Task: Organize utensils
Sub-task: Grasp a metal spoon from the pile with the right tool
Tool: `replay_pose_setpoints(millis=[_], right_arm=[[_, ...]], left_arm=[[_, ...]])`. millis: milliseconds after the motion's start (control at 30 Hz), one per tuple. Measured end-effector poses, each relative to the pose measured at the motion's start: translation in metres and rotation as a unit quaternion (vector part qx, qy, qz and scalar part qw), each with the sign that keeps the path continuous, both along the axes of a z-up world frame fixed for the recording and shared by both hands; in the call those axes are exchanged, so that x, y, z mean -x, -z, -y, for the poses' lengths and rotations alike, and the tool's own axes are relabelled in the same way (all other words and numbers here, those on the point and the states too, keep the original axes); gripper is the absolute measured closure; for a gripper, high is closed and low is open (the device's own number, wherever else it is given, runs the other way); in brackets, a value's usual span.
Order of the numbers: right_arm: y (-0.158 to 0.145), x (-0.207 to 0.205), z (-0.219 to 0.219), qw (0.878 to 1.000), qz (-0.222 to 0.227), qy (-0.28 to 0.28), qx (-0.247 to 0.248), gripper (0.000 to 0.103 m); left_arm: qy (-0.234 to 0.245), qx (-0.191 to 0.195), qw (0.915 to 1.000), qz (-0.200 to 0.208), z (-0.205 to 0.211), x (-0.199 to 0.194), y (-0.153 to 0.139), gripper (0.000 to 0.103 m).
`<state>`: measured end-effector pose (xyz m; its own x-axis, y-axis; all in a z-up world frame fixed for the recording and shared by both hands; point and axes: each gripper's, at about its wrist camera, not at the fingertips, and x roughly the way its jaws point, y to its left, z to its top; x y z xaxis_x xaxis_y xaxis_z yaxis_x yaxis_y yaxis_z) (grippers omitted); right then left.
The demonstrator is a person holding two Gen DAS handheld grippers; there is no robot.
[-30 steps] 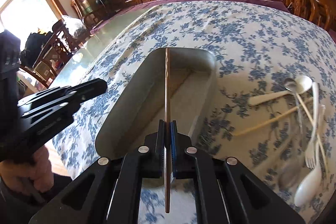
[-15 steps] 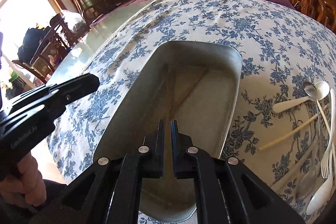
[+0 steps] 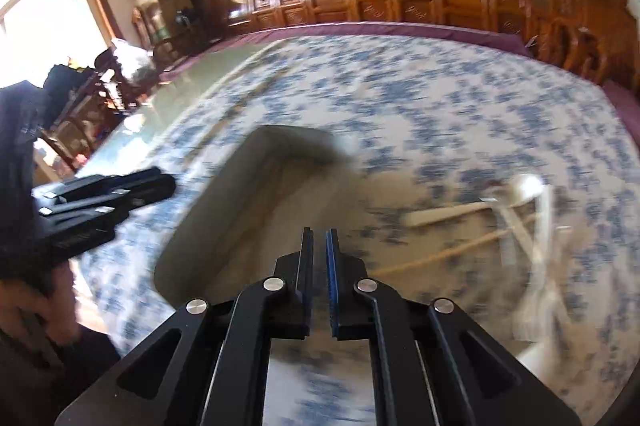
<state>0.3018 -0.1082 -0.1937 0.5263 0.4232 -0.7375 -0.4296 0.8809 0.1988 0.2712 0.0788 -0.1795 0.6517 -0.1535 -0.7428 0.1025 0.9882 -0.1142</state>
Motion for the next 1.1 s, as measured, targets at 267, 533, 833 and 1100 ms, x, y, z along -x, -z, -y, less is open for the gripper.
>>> replay_pose_setpoints(millis=[267,533,833,1100], right_arm=[[0.03,-0.036,0.078,0.997,0.006,0.059,0.048,0.084],[0.058,-0.076,0.092,0.995,0.001,0.061,0.074,0.084],[0.072,-0.102,0.084,0.994,-0.015,0.06,0.096,0.084],[0.077,-0.107,0.079,0.99,-0.025,0.056,0.128,0.094]], left_arm=[[0.04,-0.012,0.9991,0.013,0.039,-0.002,-0.003,0.039],[0.061,-0.01,0.998,0.008,0.062,-0.007,0.001,0.039],[0.067,-0.012,0.9977,0.001,0.073,-0.009,0.006,0.039],[0.07,-0.013,0.9975,0.002,0.077,-0.007,0.005,0.039]])
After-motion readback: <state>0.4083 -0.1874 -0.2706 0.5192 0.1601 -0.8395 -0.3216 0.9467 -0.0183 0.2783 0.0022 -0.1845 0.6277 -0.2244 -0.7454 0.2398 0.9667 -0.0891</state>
